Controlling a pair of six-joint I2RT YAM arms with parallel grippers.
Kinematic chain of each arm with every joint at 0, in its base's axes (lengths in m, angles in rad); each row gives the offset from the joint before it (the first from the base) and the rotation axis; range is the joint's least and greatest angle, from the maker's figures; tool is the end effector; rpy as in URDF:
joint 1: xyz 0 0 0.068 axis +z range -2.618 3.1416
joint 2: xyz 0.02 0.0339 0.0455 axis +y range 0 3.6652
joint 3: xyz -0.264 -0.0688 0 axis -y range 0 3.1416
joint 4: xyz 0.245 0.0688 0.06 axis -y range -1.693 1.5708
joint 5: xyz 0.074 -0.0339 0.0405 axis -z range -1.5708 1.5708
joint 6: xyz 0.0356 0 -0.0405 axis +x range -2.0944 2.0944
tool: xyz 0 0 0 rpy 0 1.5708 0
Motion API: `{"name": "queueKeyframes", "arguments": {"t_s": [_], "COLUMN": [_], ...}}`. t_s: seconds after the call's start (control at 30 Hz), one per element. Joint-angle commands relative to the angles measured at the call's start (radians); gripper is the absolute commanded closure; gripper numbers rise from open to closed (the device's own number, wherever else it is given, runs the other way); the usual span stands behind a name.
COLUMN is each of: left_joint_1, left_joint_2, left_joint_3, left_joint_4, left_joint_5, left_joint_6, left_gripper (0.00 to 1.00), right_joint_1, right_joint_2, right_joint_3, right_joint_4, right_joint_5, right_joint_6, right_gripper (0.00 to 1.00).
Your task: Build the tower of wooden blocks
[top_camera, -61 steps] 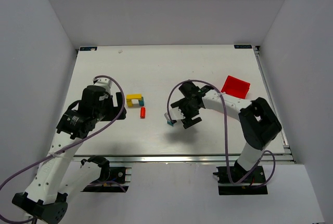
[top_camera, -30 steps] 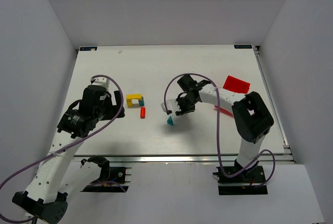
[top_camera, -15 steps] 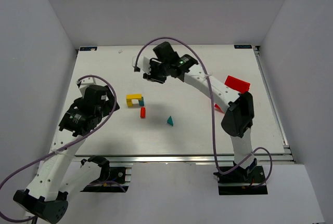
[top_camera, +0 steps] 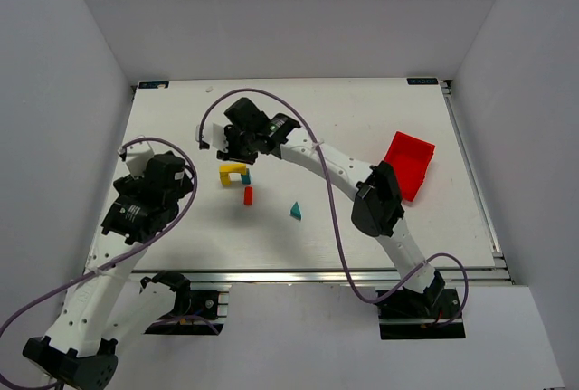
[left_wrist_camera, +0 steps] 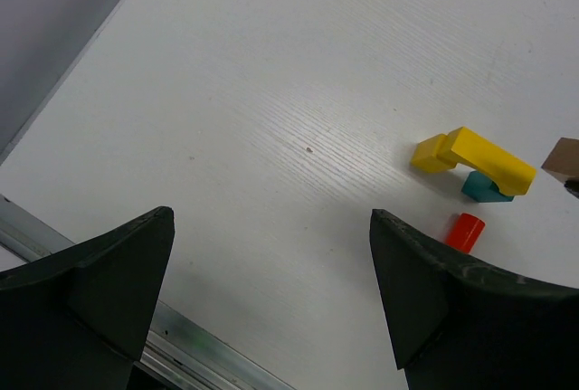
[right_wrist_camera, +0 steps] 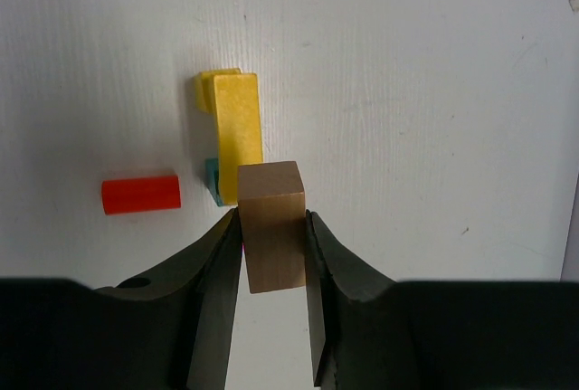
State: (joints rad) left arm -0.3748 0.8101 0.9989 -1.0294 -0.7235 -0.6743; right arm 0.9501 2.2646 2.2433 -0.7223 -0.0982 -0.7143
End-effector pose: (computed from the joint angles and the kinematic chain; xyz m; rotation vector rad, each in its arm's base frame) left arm 0.1338 -0.0273 0.3346 -0.6299 2.0850 0.2934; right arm 0.2970 0.4214 0.2972 -1.7498 1.5255 0.2331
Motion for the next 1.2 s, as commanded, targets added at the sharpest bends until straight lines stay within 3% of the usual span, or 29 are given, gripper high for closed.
{"name": "queueKeyframes", "arguments": {"t_s": [0.0, 0.13, 0.27, 0.53, 0.67, 0.77, 0.9, 1.17], "left_joint_1": [0.004, 0.004, 0.004, 0.002, 0.002, 0.001, 0.001, -0.016], "left_joint_2": [-0.028, -0.068, -0.088, -0.088, -0.114, -0.137, -0.126, -0.045], "left_joint_3": [-0.011, -0.034, -0.037, 0.003, -0.035, -0.057, -0.068, -0.124], "left_joint_4": [0.032, 0.064, 0.118, 0.195, 0.319, 0.403, 0.486, 0.640], "left_joint_5": [-0.044, -0.014, 0.112, 0.447, 0.656, 0.834, 0.988, 1.292], "left_joint_6": [0.008, 0.042, 0.099, 0.116, 0.154, 0.147, 0.104, 0.048], "left_gripper": [0.02, 0.02, 0.02, 0.02, 0.02, 0.02, 0.02, 0.02], "right_joint_1": [0.027, 0.035, 0.026, 0.026, 0.022, 0.022, 0.024, 0.027], "right_joint_2": [0.015, 0.007, -0.097, -0.503, -0.690, -0.813, -0.924, -0.950], "right_joint_3": [0.058, 0.050, -0.039, -0.582, -0.850, -1.010, -1.110, -1.122], "right_joint_4": [0.070, 0.081, 0.107, 0.357, 0.642, 0.746, 0.834, 0.842], "right_joint_5": [0.018, 0.019, -0.081, -0.189, -0.238, -0.276, -0.281, -0.268], "right_joint_6": [-0.017, -0.022, -0.024, -0.004, 0.082, 0.104, 0.154, 0.216], "right_gripper": [0.82, 0.84, 0.88, 0.87, 0.87, 0.86, 0.84, 0.84]}}
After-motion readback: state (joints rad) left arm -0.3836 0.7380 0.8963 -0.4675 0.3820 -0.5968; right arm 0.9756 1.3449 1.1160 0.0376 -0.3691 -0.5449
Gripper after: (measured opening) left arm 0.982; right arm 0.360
